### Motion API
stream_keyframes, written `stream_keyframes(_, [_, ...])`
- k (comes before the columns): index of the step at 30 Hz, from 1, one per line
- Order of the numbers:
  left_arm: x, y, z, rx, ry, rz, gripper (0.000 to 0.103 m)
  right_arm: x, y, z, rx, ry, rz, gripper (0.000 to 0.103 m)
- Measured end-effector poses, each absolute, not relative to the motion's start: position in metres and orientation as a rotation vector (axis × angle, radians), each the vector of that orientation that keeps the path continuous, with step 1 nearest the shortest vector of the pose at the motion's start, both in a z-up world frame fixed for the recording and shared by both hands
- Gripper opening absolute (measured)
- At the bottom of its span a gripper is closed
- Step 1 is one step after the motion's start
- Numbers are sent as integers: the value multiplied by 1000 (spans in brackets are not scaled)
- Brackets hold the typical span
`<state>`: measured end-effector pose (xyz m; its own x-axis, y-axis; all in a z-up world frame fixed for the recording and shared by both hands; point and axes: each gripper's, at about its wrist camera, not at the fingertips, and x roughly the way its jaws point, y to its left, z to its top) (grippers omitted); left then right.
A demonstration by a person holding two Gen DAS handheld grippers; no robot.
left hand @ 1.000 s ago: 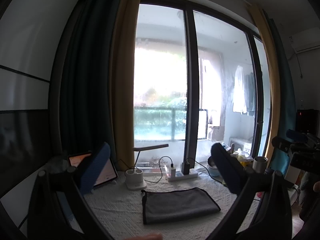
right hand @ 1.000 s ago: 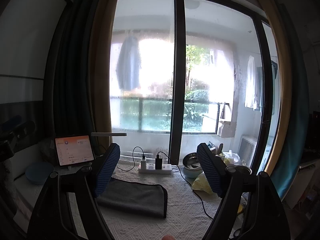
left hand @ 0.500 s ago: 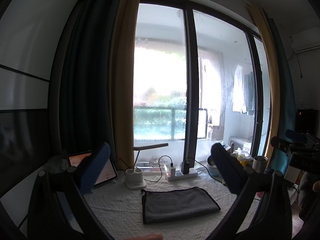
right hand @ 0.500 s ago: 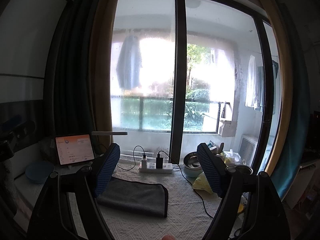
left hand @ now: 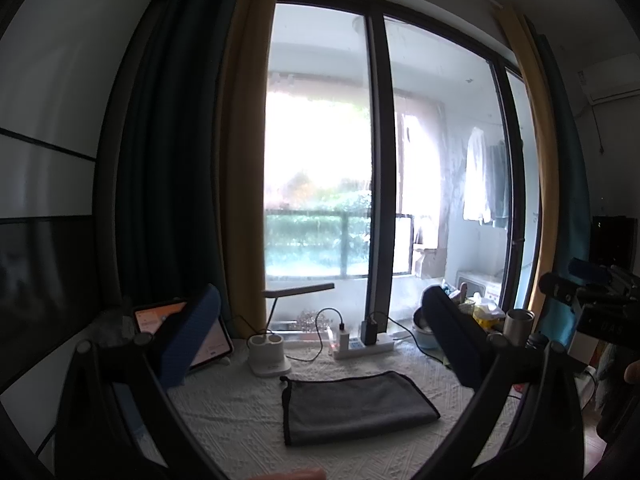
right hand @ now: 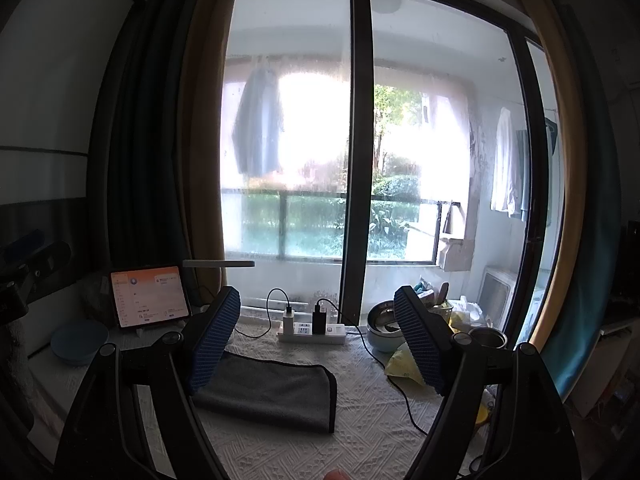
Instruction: Fold towel
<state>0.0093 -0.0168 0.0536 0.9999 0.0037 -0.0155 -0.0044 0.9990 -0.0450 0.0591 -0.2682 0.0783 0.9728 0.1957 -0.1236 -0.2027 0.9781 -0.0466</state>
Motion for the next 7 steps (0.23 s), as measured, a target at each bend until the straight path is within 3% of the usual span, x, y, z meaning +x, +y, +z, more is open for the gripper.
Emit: stream_keyframes(7, [18,-20,53,-51,33,-8,102,60,-267,73,-60,129,209,82])
